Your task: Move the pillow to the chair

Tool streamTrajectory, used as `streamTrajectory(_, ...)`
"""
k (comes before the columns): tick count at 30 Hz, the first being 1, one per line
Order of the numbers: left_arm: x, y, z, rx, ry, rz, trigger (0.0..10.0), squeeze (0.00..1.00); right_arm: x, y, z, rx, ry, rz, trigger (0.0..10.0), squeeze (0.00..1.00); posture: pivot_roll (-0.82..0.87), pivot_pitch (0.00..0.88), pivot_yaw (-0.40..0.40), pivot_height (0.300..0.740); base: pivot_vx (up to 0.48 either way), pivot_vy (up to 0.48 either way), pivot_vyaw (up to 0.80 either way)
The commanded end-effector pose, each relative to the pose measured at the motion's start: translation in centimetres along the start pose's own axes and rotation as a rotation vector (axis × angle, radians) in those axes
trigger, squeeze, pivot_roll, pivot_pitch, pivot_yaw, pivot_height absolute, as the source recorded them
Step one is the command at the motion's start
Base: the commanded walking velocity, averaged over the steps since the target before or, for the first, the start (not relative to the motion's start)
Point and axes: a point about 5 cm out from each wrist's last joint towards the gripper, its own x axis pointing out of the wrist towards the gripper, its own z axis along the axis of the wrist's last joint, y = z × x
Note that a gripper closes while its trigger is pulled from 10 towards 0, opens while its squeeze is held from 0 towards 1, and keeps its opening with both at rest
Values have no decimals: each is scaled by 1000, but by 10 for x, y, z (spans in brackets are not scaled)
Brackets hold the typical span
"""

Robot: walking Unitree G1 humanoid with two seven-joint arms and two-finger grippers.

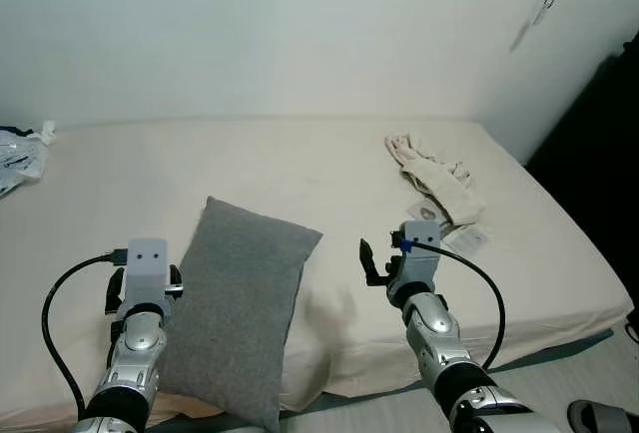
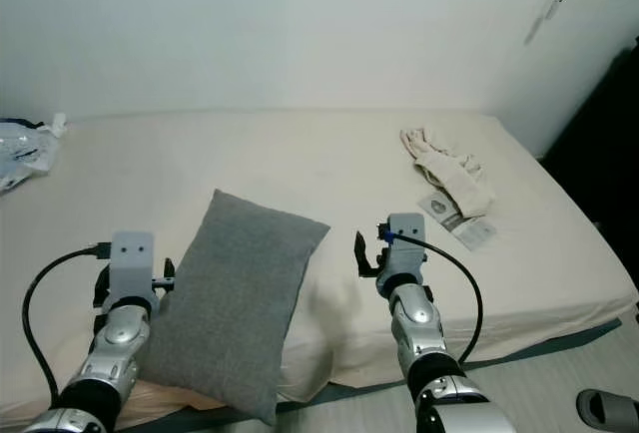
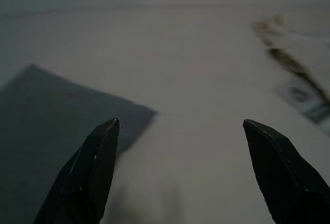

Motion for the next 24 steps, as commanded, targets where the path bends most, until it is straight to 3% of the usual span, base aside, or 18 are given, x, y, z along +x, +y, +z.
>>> streamTrajectory(1, -4, -8, -4, 2, 13, -43, 10000, 0, 0, 5, -5, 36, 34, 27, 10000, 0, 9, 50, -88, 740, 0, 0, 0)
streamTrajectory(3, -5, -10, -6, 3, 15, -52, 10000, 0, 1, 12, -6, 110, 46, 69, 10000, 0, 2, 46, -86, 740, 0, 0, 0)
streamTrajectory(9, -11, -20, -10, 2, 7, -130, 10000, 0, -5, 14, -20, 79, 104, 85, 10000, 0, 16, 32, -84, 740, 0, 0, 0)
streamTrajectory(11, -14, -25, -4, 60, -37, -166, 10000, 0, -9, 9, -24, 52, 110, 52, 10000, 0, 14, 31, -90, 740, 0, 0, 0)
streamTrajectory(15, -14, -27, -6, 77, -28, -174, 10000, 0, -9, 10, -22, 34, 93, 51, 10000, 0, 7, 27, -79, 740, 0, 0, 0)
streamTrajectory(19, -12, -25, -8, 71, 5, -147, 10000, 0, -7, 9, -18, 33, 80, 45, 10000, 0, 6, 37, -70, 740, 0, 0, 0)
streamTrajectory(21, -12, -26, -6, 1, 17, -126, 10000, 0, -5, 6, -13, 72, 58, 26, 10000, 0, 19, 47, -68, 740, 0, 0, 0)
streamTrajectory(24, -12, -27, -5, -22, 21, -123, 10000, 0, -4, 5, -12, 84, 52, 26, 10000, 0, 19, 47, -68, 740, 0, 0, 0)
